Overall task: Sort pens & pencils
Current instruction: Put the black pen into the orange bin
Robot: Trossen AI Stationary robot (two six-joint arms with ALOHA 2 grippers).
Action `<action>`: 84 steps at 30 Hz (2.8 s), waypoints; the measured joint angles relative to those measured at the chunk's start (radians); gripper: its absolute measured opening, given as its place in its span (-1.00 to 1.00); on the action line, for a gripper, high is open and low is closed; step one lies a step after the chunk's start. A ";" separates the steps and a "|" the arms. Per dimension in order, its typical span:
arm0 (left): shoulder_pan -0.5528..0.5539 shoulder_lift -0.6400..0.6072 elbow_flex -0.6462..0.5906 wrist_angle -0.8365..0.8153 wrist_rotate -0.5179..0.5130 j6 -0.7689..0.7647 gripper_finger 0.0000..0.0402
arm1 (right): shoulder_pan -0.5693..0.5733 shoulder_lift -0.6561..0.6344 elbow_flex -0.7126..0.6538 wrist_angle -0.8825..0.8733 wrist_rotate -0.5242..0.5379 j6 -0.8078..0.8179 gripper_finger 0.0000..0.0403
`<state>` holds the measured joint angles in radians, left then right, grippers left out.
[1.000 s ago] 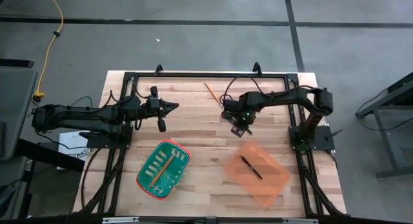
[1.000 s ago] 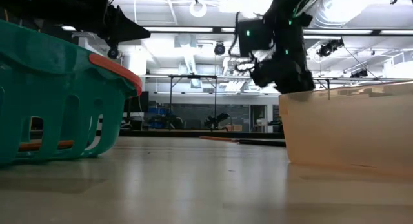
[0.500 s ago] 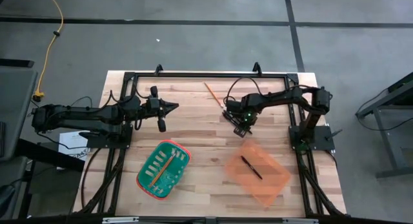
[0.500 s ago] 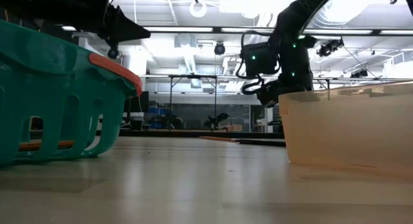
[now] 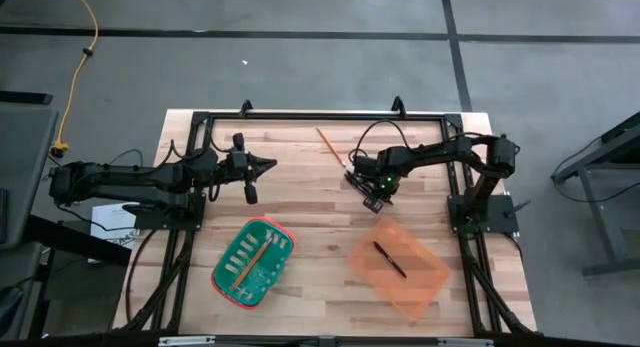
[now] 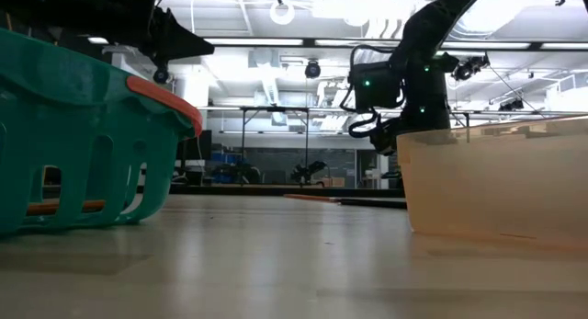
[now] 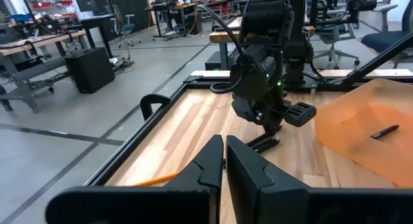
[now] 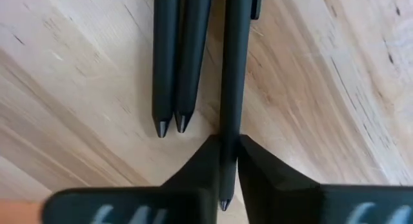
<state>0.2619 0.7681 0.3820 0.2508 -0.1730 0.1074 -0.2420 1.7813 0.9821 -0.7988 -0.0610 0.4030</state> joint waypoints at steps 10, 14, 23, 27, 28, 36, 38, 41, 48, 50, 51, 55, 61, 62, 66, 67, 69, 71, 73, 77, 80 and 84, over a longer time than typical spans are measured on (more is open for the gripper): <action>0.000 0.000 0.000 0.000 0.000 0.000 -0.95 | 0.000 0.010 0.120 -0.139 0.064 -0.036 -0.98; 0.000 0.000 0.000 -0.008 0.000 0.000 -0.95 | 0.000 0.009 0.224 -0.249 0.078 -0.038 -0.97; 0.000 0.000 0.000 -0.023 0.000 0.000 -0.95 | 0.097 0.007 0.453 -0.381 0.004 0.049 -0.98; 0.000 0.000 0.000 -0.038 0.000 -0.001 -0.95 | 0.160 0.006 0.527 -0.448 -0.018 0.095 -0.97; 0.000 0.000 0.000 -0.042 0.000 -0.001 -0.95 | 0.176 0.006 0.537 -0.461 -0.019 0.108 -0.97; 0.000 0.000 0.000 -0.045 0.000 -0.008 -0.95 | 0.324 -0.005 0.494 -0.492 -0.048 0.259 -0.97; 0.000 0.000 0.000 -0.044 0.000 -0.008 -0.95 | 0.365 -0.018 0.476 -0.491 -0.049 0.310 -0.97; 0.000 0.000 0.000 -0.038 -0.001 -0.008 -0.95 | 0.431 -0.043 0.442 -0.475 -0.049 0.405 -0.97; 0.000 0.000 0.000 -0.016 -0.003 0.011 -0.95 | 0.600 -0.077 0.317 -0.328 -0.046 0.633 -0.97; 0.000 0.000 0.000 -0.016 -0.003 0.020 -0.95 | 0.646 -0.080 0.283 -0.278 -0.049 0.700 -0.97; 0.000 0.000 0.000 -0.016 -0.003 0.020 -0.95 | 0.668 -0.080 0.271 -0.265 -0.049 0.736 -0.97; 0.000 0.000 0.000 -0.005 -0.003 0.028 -0.95 | 0.744 -0.080 0.233 -0.227 -0.049 0.848 -0.97; 0.000 0.000 0.000 0.030 0.000 0.029 -0.95 | 0.819 -0.080 0.150 -0.114 -0.045 0.949 -0.97; 0.000 0.000 0.000 0.034 0.006 0.028 -0.95 | 0.825 -0.080 0.129 -0.087 -0.046 0.962 -0.97; 0.000 0.000 0.000 0.037 0.024 0.027 -0.95 | 0.835 -0.080 0.040 0.047 -0.045 1.003 -0.97; 0.000 0.000 0.000 0.037 0.025 0.027 -0.95 | 0.834 -0.080 0.023 0.073 -0.041 1.013 -0.97; 0.000 0.000 0.000 0.036 0.026 0.027 -0.95 | 0.834 -0.080 -0.011 0.131 -0.037 1.031 -0.95; 0.000 0.000 0.000 0.033 0.026 0.027 -0.95 | 0.834 -0.080 -0.037 0.178 -0.036 1.041 -0.90; 0.000 0.000 0.000 0.031 0.026 0.027 -0.95 | 0.834 -0.080 -0.052 0.196 -0.044 1.051 -0.82; 0.000 0.000 0.000 0.031 0.026 0.024 -0.95 | 0.830 -0.080 -0.045 0.169 -0.060 1.042 -0.62; 0.000 0.000 0.000 0.030 0.026 0.018 -0.95 | 0.813 -0.081 0.005 0.087 -0.067 1.000 -0.51; 0.000 0.000 0.000 0.024 0.026 0.015 -0.95 | 0.771 -0.087 0.110 -0.078 -0.060 0.907 -0.44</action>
<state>0.2619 0.7677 0.3820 0.2745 -0.1467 0.1221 0.5287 1.6943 1.0925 -0.8769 -0.1209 1.3097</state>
